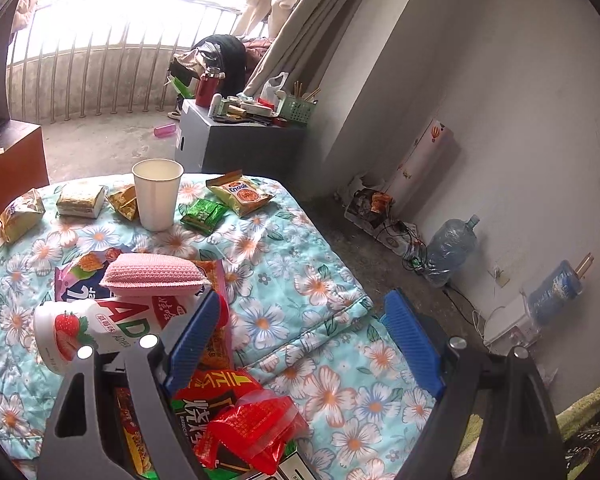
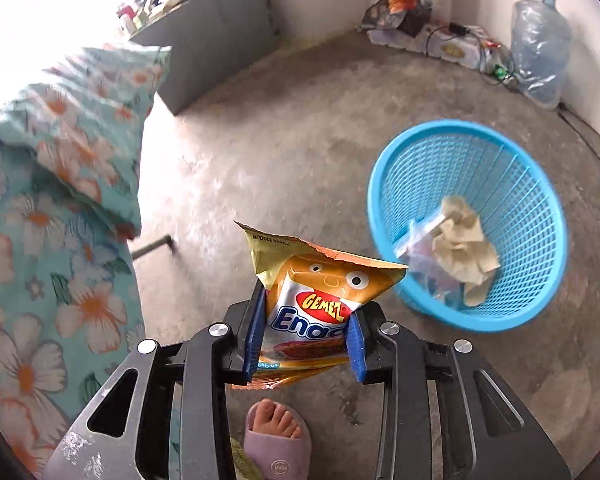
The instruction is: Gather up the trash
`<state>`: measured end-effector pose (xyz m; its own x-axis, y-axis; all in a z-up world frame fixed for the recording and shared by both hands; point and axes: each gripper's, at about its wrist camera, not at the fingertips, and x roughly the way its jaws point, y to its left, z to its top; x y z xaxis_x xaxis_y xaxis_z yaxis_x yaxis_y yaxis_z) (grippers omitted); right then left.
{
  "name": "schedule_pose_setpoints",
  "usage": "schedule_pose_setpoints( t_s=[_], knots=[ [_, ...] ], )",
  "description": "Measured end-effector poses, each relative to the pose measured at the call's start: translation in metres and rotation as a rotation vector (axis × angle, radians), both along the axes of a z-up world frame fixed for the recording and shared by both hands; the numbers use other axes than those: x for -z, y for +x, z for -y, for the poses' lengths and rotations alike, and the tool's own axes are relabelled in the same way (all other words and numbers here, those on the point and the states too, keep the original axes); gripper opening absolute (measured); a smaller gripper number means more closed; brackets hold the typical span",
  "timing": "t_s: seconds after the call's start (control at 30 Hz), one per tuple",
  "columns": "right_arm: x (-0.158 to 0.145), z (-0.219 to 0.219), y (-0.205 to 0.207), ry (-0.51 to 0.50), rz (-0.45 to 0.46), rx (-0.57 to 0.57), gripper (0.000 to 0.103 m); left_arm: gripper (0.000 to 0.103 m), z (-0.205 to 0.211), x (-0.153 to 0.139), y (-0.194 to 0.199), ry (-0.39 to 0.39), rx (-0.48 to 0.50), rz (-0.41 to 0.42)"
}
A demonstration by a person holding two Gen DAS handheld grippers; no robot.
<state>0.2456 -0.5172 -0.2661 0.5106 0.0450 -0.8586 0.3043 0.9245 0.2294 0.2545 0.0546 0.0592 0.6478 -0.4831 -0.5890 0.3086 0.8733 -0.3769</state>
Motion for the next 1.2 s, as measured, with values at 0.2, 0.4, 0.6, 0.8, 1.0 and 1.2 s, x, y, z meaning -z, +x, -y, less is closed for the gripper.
schedule_pose_setpoints(
  t_s=[0.2,0.4,0.6,0.8,1.0,1.2],
  knots=[
    [-0.002,0.093,0.019,0.109,-0.055,0.246,0.054,0.082,-0.011,-0.008,-0.023,-0.028,-0.021,0.036],
    [0.037,0.139,0.023,0.134,-0.172,0.423,0.073,0.083,-0.033,-0.015,-0.051,0.006,-0.102,0.062],
    [0.033,0.150,0.001,0.167,-0.164,0.521,0.079,0.084,-0.052,-0.018,-0.068,0.022,-0.168,0.062],
    [-0.020,0.129,-0.015,0.148,-0.057,0.444,0.079,0.084,-0.061,-0.022,-0.081,0.028,-0.207,0.089],
    [-0.112,0.082,-0.038,0.162,0.108,0.262,0.079,0.084,-0.069,-0.016,-0.094,0.023,-0.252,0.090],
    [-0.200,0.009,-0.057,0.186,0.224,0.022,0.079,0.084,-0.081,-0.003,-0.106,0.006,-0.278,0.066]
  ],
)
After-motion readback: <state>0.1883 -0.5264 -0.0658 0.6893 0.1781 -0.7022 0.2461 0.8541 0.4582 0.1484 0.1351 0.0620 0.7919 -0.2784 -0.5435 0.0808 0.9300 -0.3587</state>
